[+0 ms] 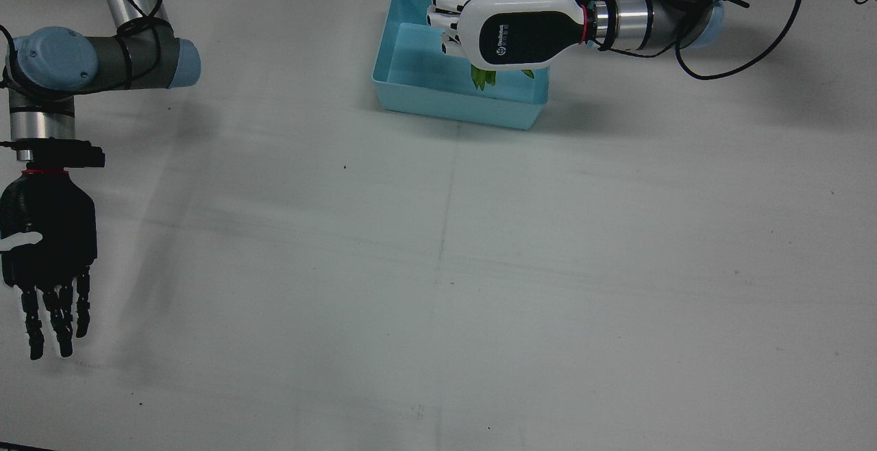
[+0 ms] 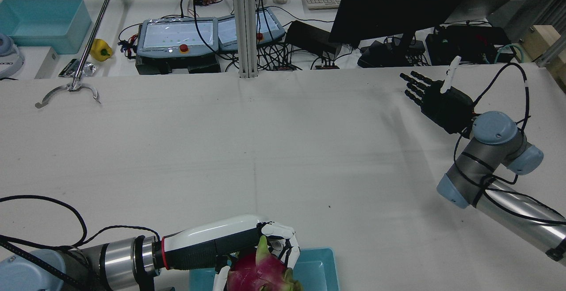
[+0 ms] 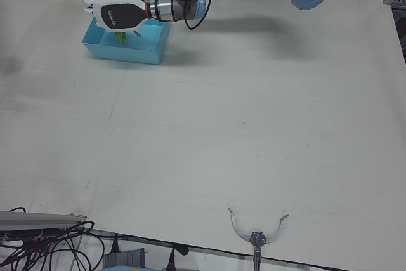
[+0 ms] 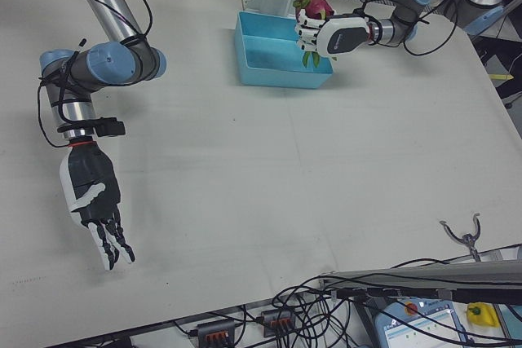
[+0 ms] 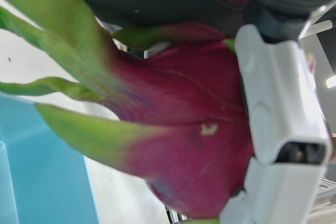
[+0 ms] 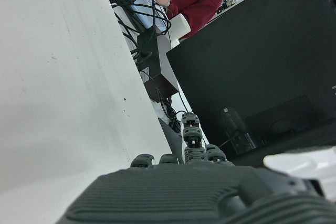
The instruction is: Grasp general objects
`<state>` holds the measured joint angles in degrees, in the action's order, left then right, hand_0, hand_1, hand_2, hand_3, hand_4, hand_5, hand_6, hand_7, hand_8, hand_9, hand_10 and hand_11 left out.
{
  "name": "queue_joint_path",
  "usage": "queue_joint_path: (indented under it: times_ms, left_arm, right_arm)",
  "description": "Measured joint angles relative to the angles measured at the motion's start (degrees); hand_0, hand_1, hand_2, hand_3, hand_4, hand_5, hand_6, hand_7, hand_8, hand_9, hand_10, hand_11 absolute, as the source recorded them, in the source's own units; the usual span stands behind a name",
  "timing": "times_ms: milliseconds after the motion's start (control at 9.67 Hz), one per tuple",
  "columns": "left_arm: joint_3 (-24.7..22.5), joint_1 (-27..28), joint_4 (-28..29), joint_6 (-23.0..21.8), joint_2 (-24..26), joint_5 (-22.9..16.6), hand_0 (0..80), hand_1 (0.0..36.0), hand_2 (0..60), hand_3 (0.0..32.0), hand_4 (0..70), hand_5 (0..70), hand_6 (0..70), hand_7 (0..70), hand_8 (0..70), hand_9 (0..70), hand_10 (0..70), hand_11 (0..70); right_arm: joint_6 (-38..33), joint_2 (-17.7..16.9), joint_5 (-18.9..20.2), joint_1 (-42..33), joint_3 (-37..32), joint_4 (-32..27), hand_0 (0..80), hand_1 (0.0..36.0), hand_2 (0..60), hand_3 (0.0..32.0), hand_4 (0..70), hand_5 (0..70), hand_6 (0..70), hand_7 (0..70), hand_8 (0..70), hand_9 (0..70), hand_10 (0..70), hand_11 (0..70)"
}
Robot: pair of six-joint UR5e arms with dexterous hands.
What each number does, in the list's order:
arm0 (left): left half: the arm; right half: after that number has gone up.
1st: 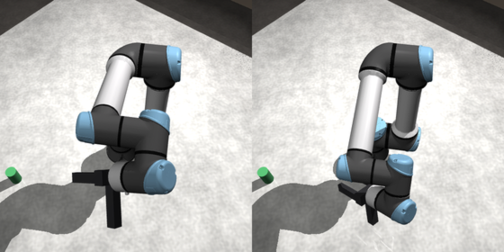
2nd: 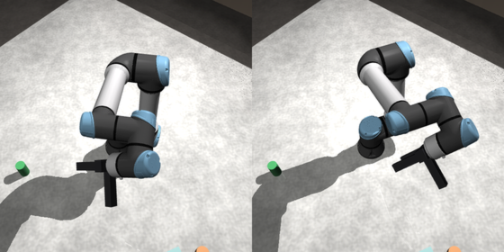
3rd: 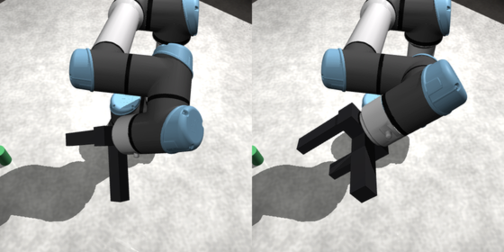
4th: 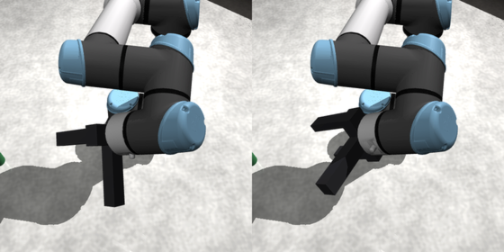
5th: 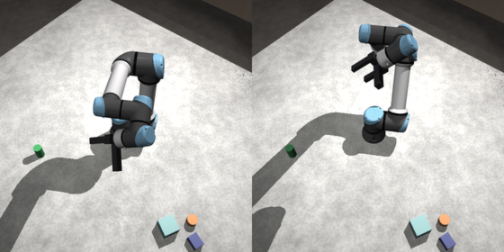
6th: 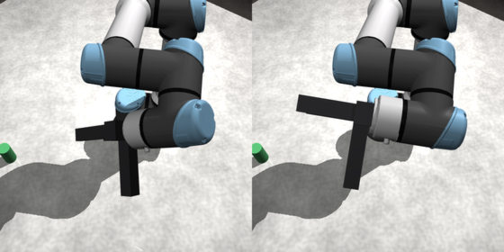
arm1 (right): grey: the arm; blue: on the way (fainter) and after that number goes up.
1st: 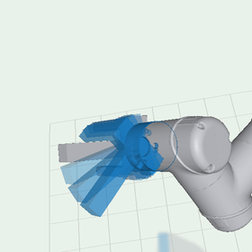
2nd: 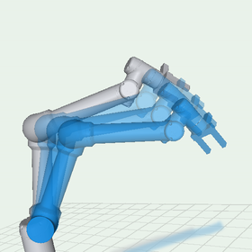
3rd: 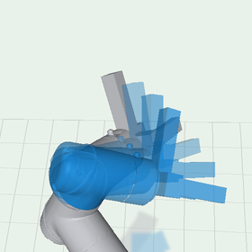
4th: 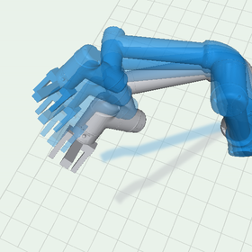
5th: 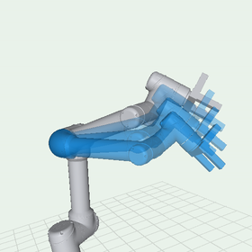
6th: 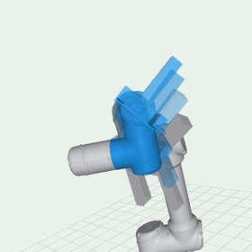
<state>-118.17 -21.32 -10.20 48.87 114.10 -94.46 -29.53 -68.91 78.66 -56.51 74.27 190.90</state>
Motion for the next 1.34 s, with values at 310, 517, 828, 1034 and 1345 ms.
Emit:
queue_joint_path:
  times_ms: [310, 517, 828, 1034, 1345]
  left_arm:
    - [0.54, 1.43, -0.28, 0.21, 0.32, 0.03, 66.2, 36.0, 60.0, 0.0, 21.1, 0.0, 2.0, 9.9, 0.1, 0.5, 13.4, 23.6]
    - [0.77, 1.7, -0.24, 0.25, 0.33, -0.06, 64.3, 36.0, 60.0, 0.0, 2.3, 0.0, 0.0, 1.6, 0.0, 0.0, 4.9, 11.3]
    - [0.88, 1.79, -0.07, 0.33, 0.31, -0.1, 74.2, 36.0, 60.0, 5.8, 0.0, 0.0, 0.0, 0.0, 0.0, 0.0, 1.6, 6.9]
    - [0.91, 1.76, 0.07, 0.32, 0.26, -0.11, 72.8, 36.0, 60.0, 8.8, 0.0, 0.0, 0.0, 0.0, 0.0, 0.0, 1.4, 6.6]
    - [0.92, 1.73, 0.17, 0.34, 0.24, -0.14, 72.8, 36.0, 58.6, 14.8, 0.0, 0.0, 0.0, 0.0, 0.0, 0.0, 0.0, 1.9]
  right_arm:
    - [0.0, 0.0, 0.0, 0.0, 0.0, 0.0, 0.0, 0.0, 0.0, 0.0, 0.0, 0.0, 0.0, 0.0, 0.0, 0.0, 0.0, 0.0]
    - [0.0, 0.0, 0.0, 0.0, 0.0, 0.0, 0.0, 0.0, 0.0, 0.0, 0.0, 0.0, 0.0, 0.0, 0.0, 0.0, 0.0, 0.0]
    - [0.0, 0.0, 0.0, 0.0, 0.0, 0.0, 0.0, 0.0, 0.0, 0.0, 0.0, 0.0, 0.0, 0.0, 0.0, 0.0, 0.0, 0.0]
    - [0.0, 0.0, 0.0, 0.0, 0.0, 0.0, 0.0, 0.0, 0.0, 0.0, 0.0, 0.0, 0.0, 0.0, 0.0, 0.0, 0.0, 0.0]
    - [0.0, 0.0, 0.0, 0.0, -0.04, 0.0, 0.0, 0.0, 0.0, 0.0, 0.0, 0.0, 0.0, 0.0, 0.0, 0.0, 0.0, 0.0]
